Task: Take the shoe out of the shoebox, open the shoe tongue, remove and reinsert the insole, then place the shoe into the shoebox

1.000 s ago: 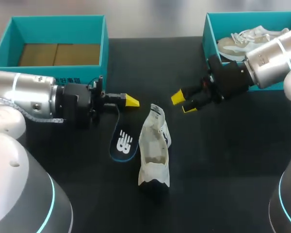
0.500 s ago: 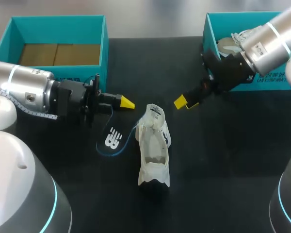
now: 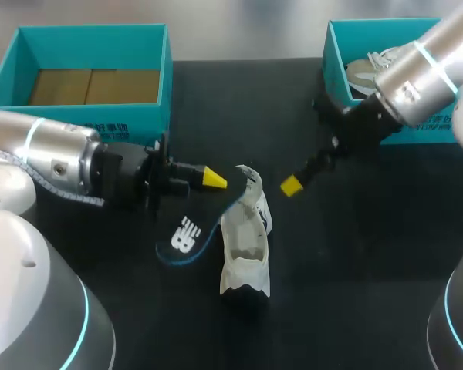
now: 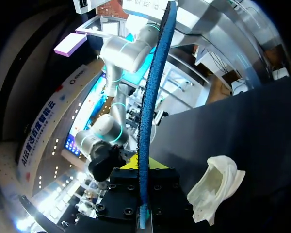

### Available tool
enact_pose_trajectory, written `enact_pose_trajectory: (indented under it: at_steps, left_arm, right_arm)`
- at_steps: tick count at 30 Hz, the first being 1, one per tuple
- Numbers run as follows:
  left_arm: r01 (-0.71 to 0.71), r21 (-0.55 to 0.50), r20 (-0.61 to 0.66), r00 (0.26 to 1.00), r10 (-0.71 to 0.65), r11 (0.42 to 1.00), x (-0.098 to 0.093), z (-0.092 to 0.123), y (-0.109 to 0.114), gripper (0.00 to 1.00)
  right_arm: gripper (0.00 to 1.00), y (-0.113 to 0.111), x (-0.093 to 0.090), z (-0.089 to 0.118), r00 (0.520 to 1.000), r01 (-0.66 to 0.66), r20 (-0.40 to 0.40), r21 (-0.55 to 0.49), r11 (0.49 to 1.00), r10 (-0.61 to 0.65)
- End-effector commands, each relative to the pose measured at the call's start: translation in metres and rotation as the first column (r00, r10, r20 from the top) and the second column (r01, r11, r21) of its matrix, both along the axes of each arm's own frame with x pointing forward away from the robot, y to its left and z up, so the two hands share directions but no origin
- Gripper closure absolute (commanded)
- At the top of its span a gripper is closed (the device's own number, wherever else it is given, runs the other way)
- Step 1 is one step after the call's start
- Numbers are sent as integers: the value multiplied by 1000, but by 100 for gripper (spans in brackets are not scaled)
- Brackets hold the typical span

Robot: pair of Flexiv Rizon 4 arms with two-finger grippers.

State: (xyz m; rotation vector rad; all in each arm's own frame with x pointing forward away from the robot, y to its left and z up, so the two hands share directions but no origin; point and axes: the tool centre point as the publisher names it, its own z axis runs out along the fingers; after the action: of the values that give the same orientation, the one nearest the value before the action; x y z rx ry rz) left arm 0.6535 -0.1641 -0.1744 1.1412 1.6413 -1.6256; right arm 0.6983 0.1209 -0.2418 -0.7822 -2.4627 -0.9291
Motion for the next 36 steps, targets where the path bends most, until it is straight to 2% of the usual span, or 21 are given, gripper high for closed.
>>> enact_pose_trajectory:
  at_steps: [1,2,14,15,20,23,24,36]
  left_arm:
    - [-44,-39,-56,998,42,998,-31,-6,-2,100]
    - [-38,-33,-49,998,37,999,-35,-5,-2,100]
    - [-38,-33,-49,998,37,999,-35,-5,-2,100]
    - [-30,-39,-55,998,27,999,-39,-7,-3,100]
    - [-14,-89,-117,993,4,996,-51,-6,-3,100]
    - [-14,-69,-166,986,2,998,-58,-8,-3,100]
    - [-6,-39,-145,989,0,999,-60,-10,-4,100]
    - [-6,-39,-145,989,0,999,-60,-10,-4,100]
  right_arm:
    - [0,-4,-23,-16,996,-71,52,-100,992,76]
    - [0,-4,-23,-16,996,-71,52,-100,992,76]
    - [0,-4,-23,-16,996,-71,52,-100,992,76]
    - [0,-2,-21,-21,994,-85,59,-179,980,97]
    - [0,10,-28,-41,955,-159,188,-333,929,231]
    - [0,13,-35,-56,942,-186,193,-386,904,276]
    - [0,15,-36,-61,943,-195,167,-421,886,287]
    - [0,15,-36,-61,943,-195,167,-421,886,287]
